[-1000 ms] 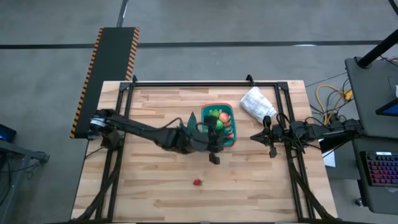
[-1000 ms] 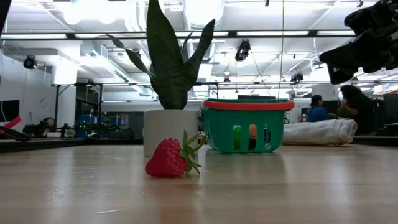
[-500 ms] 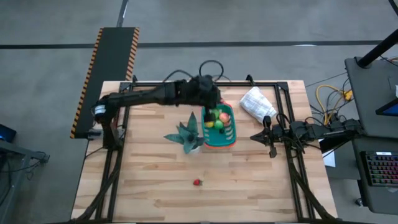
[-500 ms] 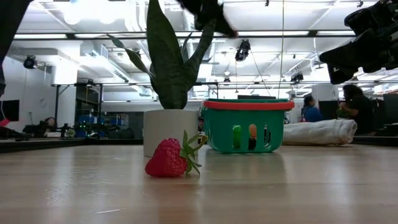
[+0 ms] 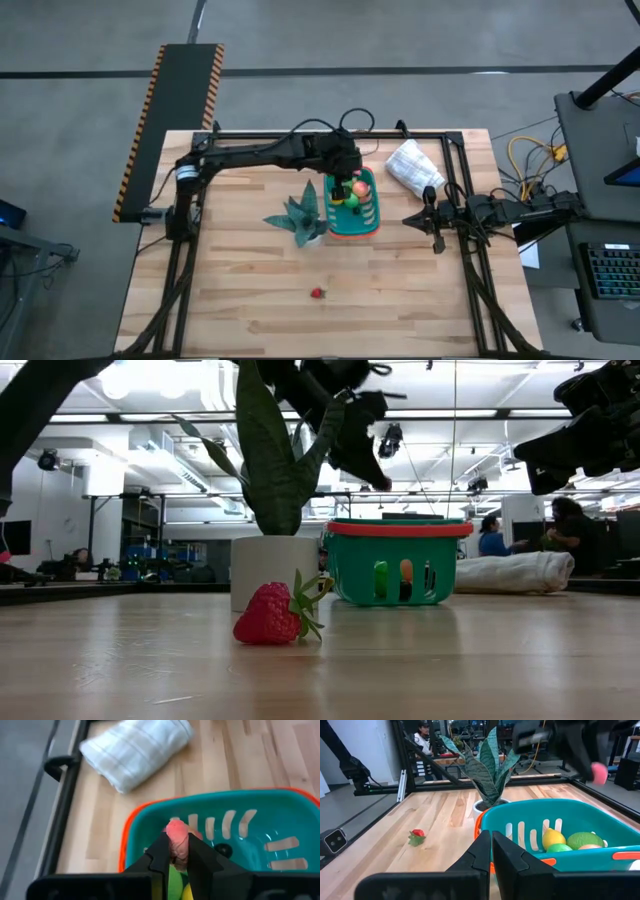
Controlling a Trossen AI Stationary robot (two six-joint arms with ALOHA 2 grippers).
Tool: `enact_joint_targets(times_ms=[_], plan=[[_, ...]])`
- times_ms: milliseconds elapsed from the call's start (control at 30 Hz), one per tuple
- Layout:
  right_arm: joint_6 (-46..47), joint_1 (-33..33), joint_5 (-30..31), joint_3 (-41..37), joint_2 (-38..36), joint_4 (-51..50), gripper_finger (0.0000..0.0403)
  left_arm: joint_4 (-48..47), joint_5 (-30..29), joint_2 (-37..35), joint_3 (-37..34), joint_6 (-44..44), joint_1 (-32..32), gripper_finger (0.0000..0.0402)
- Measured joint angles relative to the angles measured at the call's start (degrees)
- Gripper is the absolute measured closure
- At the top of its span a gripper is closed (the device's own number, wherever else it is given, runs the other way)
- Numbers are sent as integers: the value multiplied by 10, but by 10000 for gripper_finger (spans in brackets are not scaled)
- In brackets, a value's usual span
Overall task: Build produce basket
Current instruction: Put the peach into the basket
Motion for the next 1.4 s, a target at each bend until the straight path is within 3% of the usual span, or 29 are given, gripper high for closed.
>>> enact_joint_targets(times_ms=[467, 767, 1400], plan=[[0, 0, 0, 0, 0, 0, 394, -25, 6, 39, 4, 9, 3, 377], [0, 0, 0, 0, 0, 0, 394, -96, -8, 40, 2, -4, 3, 377], [0, 0, 0, 0, 1, 0, 394, -130, -16, 40, 1, -10, 10, 375]])
